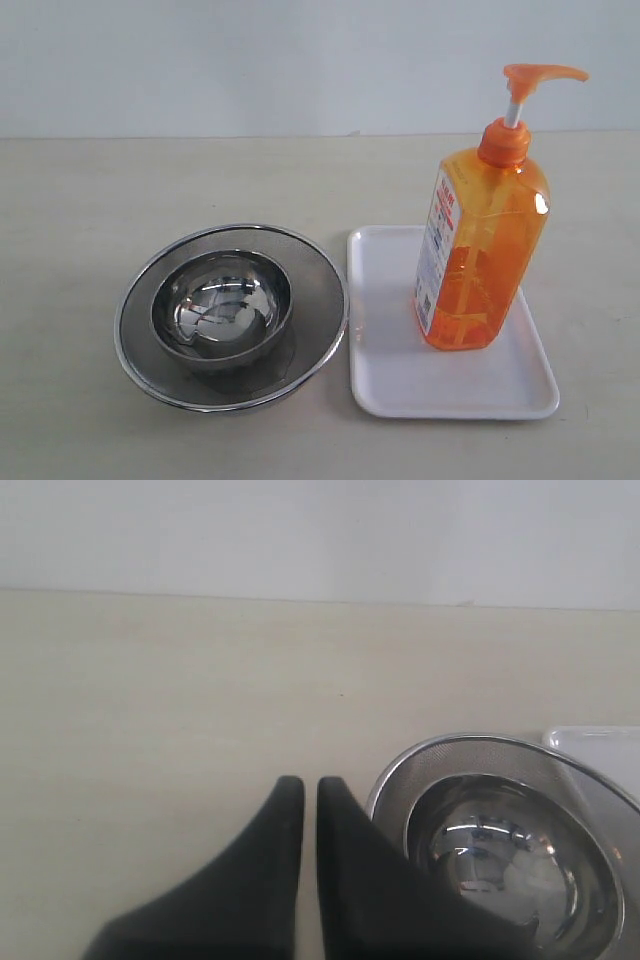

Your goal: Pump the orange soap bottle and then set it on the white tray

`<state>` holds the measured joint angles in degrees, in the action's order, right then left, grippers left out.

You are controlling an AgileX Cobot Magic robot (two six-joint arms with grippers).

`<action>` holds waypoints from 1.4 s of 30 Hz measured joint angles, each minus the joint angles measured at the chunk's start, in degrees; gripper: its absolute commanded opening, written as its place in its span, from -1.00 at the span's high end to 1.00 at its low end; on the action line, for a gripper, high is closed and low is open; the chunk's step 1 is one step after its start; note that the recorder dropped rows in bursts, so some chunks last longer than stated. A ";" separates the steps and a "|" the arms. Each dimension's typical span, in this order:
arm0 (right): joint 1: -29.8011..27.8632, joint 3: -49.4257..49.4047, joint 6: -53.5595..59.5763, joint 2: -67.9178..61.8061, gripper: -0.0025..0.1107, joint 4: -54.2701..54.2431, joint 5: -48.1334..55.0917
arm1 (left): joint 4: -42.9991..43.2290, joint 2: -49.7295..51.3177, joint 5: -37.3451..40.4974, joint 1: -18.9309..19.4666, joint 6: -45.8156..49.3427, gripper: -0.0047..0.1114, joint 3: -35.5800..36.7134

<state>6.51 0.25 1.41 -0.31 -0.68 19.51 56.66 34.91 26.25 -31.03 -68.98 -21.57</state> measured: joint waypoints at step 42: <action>-6.49 -0.24 -0.23 0.00 0.96 -0.41 0.23 | 0.00 0.00 0.00 0.00 0.00 0.84 0.00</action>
<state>0.03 0.01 1.18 -0.31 -1.09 19.74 56.66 34.91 26.25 -31.03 -68.98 -21.57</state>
